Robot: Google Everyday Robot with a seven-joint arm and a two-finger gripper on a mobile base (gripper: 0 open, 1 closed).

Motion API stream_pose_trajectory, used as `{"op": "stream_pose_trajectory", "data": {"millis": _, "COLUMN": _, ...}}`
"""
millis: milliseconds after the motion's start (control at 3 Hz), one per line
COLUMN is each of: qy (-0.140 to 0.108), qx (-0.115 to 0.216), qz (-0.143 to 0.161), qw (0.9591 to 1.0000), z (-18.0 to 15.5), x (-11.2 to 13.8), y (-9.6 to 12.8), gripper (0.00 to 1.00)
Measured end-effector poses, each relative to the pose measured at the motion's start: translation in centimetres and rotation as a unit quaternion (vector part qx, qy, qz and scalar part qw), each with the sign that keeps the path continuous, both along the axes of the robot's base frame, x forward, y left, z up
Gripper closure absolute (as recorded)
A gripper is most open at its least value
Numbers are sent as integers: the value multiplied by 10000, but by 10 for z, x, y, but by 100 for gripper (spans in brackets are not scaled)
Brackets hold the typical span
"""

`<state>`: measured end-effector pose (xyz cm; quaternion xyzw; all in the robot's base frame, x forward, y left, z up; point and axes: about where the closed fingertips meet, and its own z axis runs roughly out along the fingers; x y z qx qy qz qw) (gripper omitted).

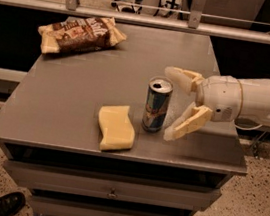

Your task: Move redbull can near sponge

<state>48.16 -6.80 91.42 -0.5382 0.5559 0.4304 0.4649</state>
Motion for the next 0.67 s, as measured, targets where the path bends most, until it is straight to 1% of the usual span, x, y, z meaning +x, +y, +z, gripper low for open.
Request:
{"op": "stream_pose_trajectory", "data": {"millis": 333, "qy": -272, "qx": -208, "qz": -245, "qw": 9991, "z": 23, "x": 17, "y": -32, "gripper": 0}}
{"op": "stream_pose_trajectory", "data": {"millis": 667, "qy": -451, "qx": -168, "qz": -382, "qw": 9981, "z": 40, "x": 25, "y": -42, "gripper": 0}}
